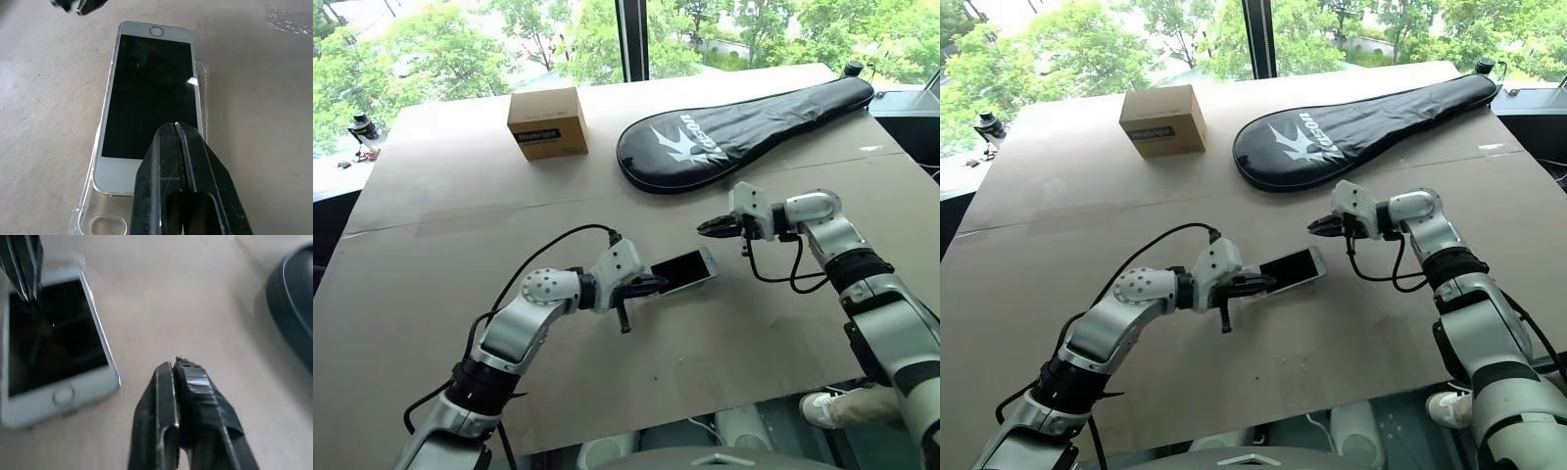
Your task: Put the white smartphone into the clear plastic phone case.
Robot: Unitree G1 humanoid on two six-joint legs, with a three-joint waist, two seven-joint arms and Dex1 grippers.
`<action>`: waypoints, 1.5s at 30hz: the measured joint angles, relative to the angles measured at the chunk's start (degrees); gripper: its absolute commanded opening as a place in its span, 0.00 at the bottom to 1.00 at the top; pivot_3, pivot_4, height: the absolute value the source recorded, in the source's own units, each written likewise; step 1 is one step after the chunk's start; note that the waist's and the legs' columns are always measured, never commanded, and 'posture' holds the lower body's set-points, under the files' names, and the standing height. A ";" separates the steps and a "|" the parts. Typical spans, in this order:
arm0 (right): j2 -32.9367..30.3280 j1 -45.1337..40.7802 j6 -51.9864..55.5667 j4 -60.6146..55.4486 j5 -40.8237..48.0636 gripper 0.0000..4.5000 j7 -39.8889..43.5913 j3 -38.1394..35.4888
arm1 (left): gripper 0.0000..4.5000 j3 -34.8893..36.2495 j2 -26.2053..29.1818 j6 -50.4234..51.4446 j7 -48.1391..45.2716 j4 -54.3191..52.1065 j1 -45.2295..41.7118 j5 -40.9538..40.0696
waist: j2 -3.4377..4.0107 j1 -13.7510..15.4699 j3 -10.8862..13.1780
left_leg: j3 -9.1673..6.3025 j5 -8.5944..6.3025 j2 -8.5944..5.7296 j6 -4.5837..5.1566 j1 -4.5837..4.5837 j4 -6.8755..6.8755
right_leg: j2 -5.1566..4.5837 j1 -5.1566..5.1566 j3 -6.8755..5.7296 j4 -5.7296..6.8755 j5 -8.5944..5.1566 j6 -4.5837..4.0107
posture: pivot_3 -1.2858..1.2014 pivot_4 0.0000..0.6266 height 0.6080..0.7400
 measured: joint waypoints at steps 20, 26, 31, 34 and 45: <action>4.35 4.01 -0.05 -5.44 -4.28 0.00 3.05 -4.54 | 0.00 0.70 -0.35 0.22 0.05 0.33 0.09 -0.17 | 0.05 -0.74 -0.02 | 0.04 0.01 0.10 -0.03 0.24 -0.02 | 0.20 0.06 0.11 0.14 0.02 -0.02 | 0.52 0.24 1.00; 6.61 -0.76 -1.98 -2.55 -4.26 0.00 -1.82 -7.44 | 0.00 0.52 -0.61 0.23 -0.15 0.36 0.15 -0.26 | 0.03 -0.36 -0.03 | 0.00 0.02 0.11 -0.04 0.17 -0.03 | 0.16 0.08 0.06 0.03 0.01 -0.02 | 0.52 0.24 1.00; 7.49 2.58 -2.00 -2.61 -2.75 0.00 5.01 -7.17 | 0.00 0.61 -0.61 0.23 -0.16 0.36 0.23 -0.28 | 0.04 -0.41 -0.03 | 0.00 0.02 0.10 -0.04 0.17 -0.03 | 0.14 0.09 0.06 0.03 0.01 -0.02 | 0.52 0.24 1.00; 7.00 3.08 -2.51 -2.85 -2.96 0.00 5.99 -6.89 | 0.00 0.55 -0.63 0.38 -0.20 0.37 0.22 -0.27 | 0.08 -0.47 -0.08 | 0.01 0.02 0.08 -0.04 0.22 -0.02 | 0.15 0.11 0.08 0.06 0.01 -0.02 | 0.52 0.24 1.00; 4.33 4.58 7.15 -12.89 -3.18 0.00 11.38 -5.32 | 0.00 0.56 -0.95 0.35 -0.03 0.48 0.25 -0.27 | 0.09 -0.41 -0.11 | -0.02 0.02 0.08 -0.04 0.21 -0.02 | 0.15 0.11 0.05 0.05 0.01 -0.02 | 0.52 0.24 1.00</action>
